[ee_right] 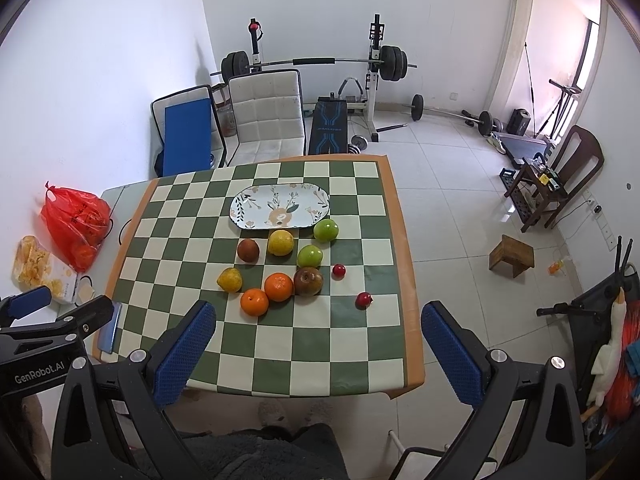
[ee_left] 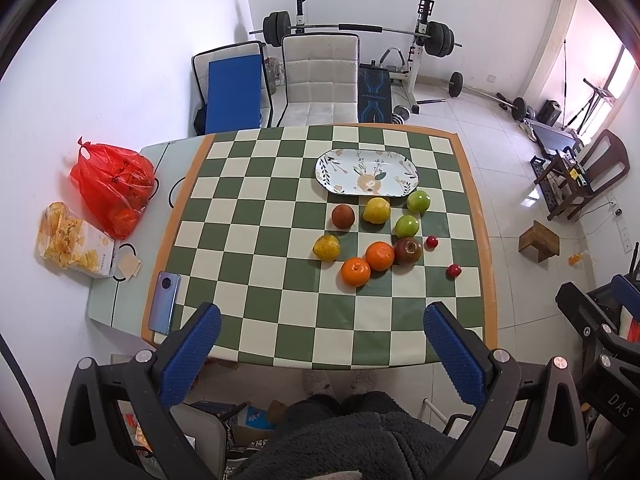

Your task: Organize fruits

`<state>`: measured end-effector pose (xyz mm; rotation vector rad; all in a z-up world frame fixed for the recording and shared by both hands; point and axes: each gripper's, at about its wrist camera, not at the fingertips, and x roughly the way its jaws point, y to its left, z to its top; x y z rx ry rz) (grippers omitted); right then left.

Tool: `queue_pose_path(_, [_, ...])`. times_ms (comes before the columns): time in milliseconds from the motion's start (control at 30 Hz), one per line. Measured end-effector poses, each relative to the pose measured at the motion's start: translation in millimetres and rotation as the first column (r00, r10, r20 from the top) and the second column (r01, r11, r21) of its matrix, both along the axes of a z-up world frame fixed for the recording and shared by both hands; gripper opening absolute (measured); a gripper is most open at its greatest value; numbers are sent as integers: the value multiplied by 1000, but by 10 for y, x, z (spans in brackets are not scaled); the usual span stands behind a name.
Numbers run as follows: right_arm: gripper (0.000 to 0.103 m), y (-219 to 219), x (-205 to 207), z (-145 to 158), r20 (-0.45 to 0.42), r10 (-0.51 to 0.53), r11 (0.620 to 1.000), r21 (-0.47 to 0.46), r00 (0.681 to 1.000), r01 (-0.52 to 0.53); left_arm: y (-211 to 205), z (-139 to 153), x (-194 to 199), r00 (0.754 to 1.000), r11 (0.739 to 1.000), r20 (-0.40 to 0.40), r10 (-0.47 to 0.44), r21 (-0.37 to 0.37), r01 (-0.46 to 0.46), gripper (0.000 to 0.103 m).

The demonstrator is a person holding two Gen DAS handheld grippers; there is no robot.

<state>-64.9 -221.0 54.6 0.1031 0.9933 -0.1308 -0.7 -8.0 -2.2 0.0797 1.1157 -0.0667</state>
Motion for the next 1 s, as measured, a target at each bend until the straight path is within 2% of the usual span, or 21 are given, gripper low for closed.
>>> queue_pose_path(233, [103, -4, -1, 14, 2, 1, 1000, 2, 1000, -1, 20, 2, 9, 1000, 1000, -3, 1, -6, -1, 103])
queue_pose_path(433, [103, -10, -9, 13, 2, 2, 1000, 2, 1000, -2, -183, -63, -88, 1000, 1000, -11, -2, -7, 2, 103])
queue_pose_path(1000, [103, 55, -43, 132, 6, 9, 1000, 3, 1000, -9, -124, -50, -74, 1000, 1000, -9, -4, -11, 4, 103])
